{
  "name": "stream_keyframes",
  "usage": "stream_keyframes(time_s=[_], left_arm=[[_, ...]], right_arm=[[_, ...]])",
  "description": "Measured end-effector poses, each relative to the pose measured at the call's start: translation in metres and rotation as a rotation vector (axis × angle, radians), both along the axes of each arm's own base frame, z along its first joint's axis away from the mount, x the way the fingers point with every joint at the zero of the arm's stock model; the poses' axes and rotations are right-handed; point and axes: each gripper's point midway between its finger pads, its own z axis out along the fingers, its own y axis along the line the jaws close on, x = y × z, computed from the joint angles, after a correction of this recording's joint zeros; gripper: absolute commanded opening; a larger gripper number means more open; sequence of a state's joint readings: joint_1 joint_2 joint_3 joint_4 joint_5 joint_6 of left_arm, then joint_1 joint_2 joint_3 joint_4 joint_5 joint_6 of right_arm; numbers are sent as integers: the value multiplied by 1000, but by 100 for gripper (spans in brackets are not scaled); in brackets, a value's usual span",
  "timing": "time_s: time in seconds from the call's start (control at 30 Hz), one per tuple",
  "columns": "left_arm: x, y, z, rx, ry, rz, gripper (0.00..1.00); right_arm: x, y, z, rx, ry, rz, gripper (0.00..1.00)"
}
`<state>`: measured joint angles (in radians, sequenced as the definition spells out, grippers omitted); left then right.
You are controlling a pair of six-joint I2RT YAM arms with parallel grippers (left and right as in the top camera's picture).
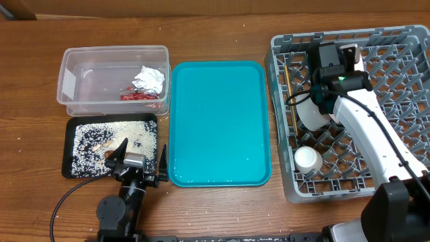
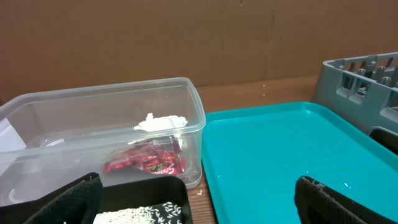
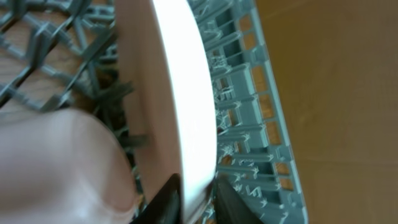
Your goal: Sort waste into correct bins and load items into the dishwasher
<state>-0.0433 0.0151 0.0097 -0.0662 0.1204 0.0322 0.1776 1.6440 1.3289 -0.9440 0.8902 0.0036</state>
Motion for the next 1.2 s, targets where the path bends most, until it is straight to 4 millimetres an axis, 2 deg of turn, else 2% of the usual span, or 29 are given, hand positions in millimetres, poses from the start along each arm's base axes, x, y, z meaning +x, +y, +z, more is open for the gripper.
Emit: stream_keyframes(time_s=[0.07,0.3,0.4,0.5,0.63,0.7,0.77,0.87,0.9,1.07,1.13,1.2], left_arm=[[0,0,0,0,0,0,100],[0,0,0,0,0,0,100],[0,0,0,0,0,0,100],[0,0,0,0,0,0,100],[0,0,0,0,0,0,100],[0,0,0,0,0,0,100],[0,0,0,0,0,0,100],[0,0,0,0,0,0,100],[0,0,0,0,0,0,100],[0,0,0,0,0,0,100],[0,0,0,0,0,0,100],[0,0,0,0,0,0,100]], right_arm=[[-2,3,-4,12,33,19,42],[-12,5,-9,75,-2,-48,48],[-13,10,1,129,-66,-62,54],[-18,23,19,222,-145,-35,57],[-28,59,51,433,-246,78,56],[-35,84,68,561,-282,163,57],[-49,119,89,722,-309,288,58],[-73,169,112,928,-301,477,73],[-81,184,119,978,-293,534,100],[-126,248,140,1176,-196,791,100],[-139,262,142,1216,-153,846,100],[-147,267,139,1230,-116,862,100]])
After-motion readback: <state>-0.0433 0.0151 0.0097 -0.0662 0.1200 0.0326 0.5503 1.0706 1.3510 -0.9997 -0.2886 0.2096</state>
